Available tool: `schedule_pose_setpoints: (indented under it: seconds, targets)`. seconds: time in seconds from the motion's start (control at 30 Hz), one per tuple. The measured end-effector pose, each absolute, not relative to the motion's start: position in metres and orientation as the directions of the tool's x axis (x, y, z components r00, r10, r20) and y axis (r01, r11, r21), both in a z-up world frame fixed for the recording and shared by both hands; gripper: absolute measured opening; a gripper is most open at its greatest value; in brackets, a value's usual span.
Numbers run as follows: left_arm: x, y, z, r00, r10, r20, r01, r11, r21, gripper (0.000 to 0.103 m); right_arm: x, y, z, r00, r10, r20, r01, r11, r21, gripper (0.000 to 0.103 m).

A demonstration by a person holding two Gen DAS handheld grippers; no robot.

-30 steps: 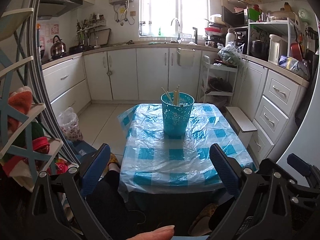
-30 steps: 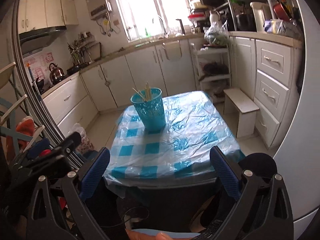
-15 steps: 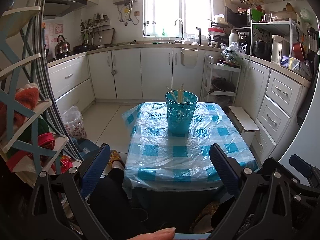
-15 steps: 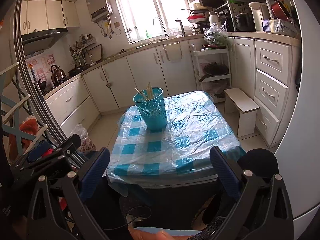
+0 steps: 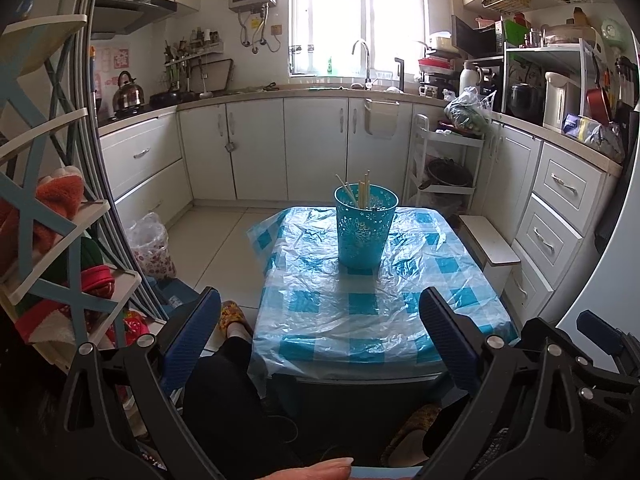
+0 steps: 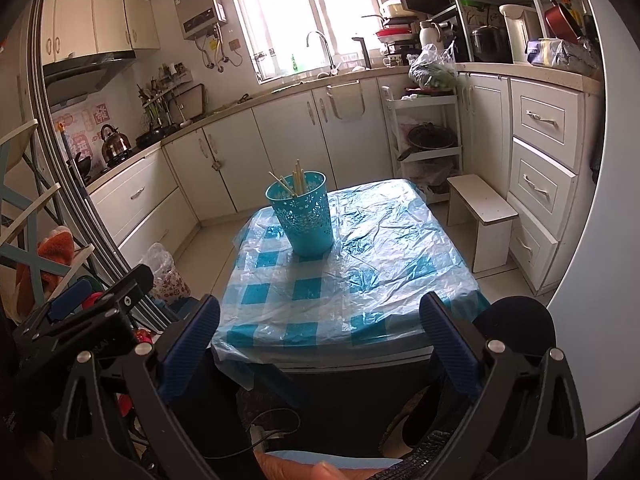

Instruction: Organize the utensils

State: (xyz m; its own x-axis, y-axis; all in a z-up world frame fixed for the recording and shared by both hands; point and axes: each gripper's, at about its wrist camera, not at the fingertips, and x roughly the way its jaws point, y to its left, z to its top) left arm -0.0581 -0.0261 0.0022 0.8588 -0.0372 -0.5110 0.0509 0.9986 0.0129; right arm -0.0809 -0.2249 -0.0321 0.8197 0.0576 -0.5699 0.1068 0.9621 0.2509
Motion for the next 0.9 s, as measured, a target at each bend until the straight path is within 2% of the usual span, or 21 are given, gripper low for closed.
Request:
schedule_pose_setpoints:
  seconds: [0.9]
  targets:
    - [-0.06,-0.0246,0.0026,0.859,-0.036,-0.51,0.047,0.999,0.01,0.095,-0.0812,-0.222,-0.0313,0.815,0.062,-0.577,0.103,0.963,0.249,0.096]
